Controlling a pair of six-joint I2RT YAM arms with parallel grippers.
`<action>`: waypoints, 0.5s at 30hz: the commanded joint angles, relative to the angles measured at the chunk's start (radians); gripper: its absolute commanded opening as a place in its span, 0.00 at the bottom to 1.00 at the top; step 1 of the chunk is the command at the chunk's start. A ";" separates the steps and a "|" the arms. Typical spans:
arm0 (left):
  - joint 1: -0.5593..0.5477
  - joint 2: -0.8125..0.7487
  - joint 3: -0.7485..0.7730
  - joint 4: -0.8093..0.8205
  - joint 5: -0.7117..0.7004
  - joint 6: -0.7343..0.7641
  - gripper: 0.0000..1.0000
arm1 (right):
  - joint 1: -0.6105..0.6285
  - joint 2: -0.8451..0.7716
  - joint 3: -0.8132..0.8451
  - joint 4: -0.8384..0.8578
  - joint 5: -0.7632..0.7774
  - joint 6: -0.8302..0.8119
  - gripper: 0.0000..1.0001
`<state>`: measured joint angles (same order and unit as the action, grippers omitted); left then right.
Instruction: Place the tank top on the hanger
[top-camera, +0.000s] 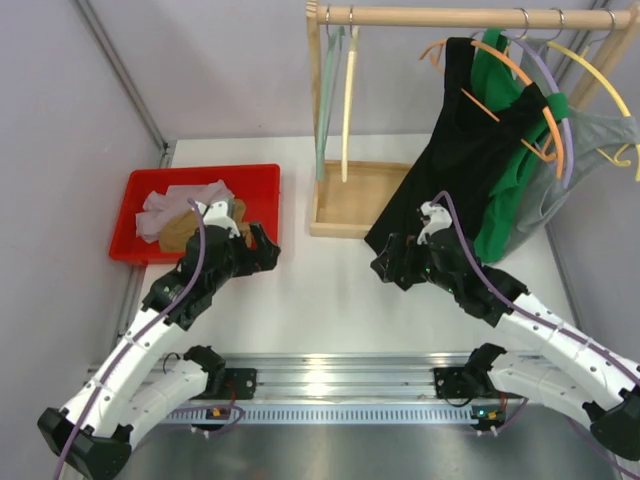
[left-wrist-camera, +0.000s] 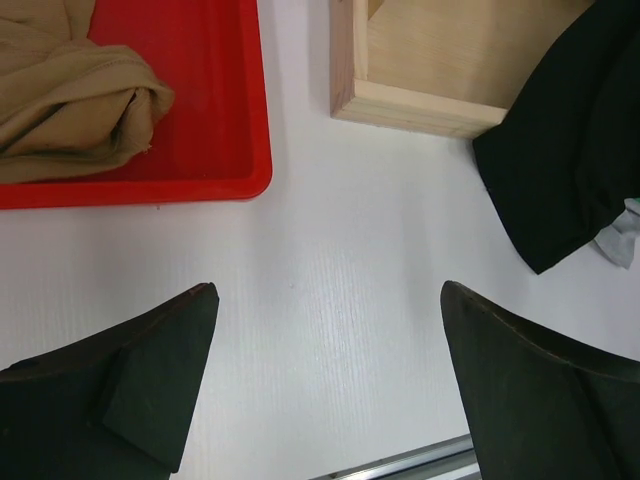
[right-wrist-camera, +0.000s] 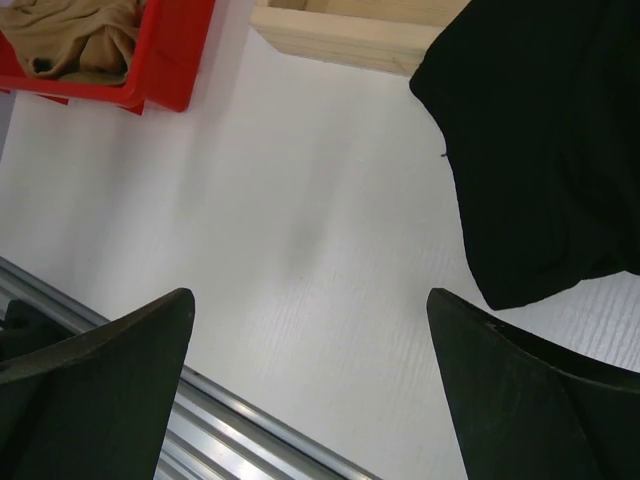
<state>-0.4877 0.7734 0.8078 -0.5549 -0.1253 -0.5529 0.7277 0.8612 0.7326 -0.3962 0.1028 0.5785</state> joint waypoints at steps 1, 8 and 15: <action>0.003 -0.022 0.007 -0.019 -0.036 -0.013 0.98 | -0.014 -0.030 -0.012 0.042 -0.012 -0.014 1.00; 0.003 0.019 0.034 -0.057 -0.161 -0.059 0.99 | -0.013 -0.025 -0.010 0.036 -0.048 -0.035 1.00; 0.023 0.252 0.198 -0.132 -0.497 -0.114 0.99 | -0.013 -0.016 -0.024 0.045 -0.092 -0.035 1.00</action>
<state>-0.4835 0.9428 0.9142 -0.6636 -0.4183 -0.6350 0.7273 0.8471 0.7086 -0.3893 0.0425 0.5594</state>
